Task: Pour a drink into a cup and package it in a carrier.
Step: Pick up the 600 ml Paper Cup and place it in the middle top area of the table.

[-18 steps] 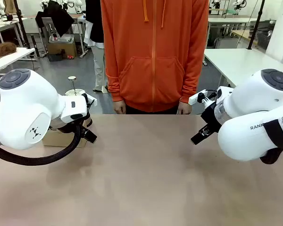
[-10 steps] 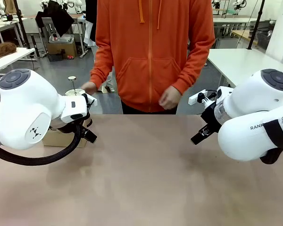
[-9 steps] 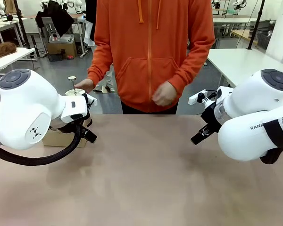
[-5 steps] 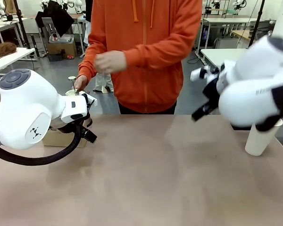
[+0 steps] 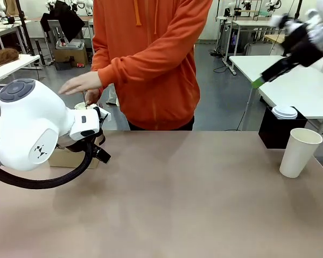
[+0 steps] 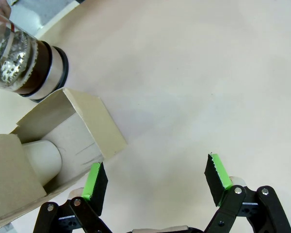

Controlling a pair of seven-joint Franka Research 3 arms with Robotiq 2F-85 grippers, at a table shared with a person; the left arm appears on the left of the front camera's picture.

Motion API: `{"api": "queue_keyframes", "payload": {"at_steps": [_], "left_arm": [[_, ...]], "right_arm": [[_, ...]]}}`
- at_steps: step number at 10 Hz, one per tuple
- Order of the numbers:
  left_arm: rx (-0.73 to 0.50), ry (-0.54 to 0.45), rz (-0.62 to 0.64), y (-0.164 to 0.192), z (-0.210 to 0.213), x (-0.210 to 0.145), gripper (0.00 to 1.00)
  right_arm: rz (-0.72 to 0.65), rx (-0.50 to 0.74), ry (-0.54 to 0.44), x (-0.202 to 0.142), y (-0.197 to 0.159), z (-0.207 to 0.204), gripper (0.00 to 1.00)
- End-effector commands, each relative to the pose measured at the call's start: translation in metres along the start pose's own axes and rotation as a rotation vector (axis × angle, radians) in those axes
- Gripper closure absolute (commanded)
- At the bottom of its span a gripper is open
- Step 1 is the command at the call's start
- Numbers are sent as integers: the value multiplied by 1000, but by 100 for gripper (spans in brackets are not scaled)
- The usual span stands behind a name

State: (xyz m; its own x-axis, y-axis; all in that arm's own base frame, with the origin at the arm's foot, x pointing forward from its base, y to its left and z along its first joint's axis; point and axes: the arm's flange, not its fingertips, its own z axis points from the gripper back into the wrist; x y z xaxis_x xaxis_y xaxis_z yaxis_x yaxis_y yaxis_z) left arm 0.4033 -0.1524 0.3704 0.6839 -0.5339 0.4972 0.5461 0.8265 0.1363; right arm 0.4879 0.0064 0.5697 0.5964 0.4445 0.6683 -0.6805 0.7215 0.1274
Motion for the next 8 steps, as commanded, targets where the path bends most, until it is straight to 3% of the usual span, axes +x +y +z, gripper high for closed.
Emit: {"api": "queue_keyframes", "payload": {"at_steps": [1,3,5,8], "left_arm": [[0,0,0,0,0,0,0],[0,0,0,0,0,0,0],[0,0,0,0,0,0,0],[0,0,0,0,0,0,0]], "right_arm": [[-12,156,-88,-46,-56,18,0],[-25,271,-274,-113,-105,41,0],[53,306,-496,-165,-138,45,0],[98,357,-634,-192,-162,30,0]]}}
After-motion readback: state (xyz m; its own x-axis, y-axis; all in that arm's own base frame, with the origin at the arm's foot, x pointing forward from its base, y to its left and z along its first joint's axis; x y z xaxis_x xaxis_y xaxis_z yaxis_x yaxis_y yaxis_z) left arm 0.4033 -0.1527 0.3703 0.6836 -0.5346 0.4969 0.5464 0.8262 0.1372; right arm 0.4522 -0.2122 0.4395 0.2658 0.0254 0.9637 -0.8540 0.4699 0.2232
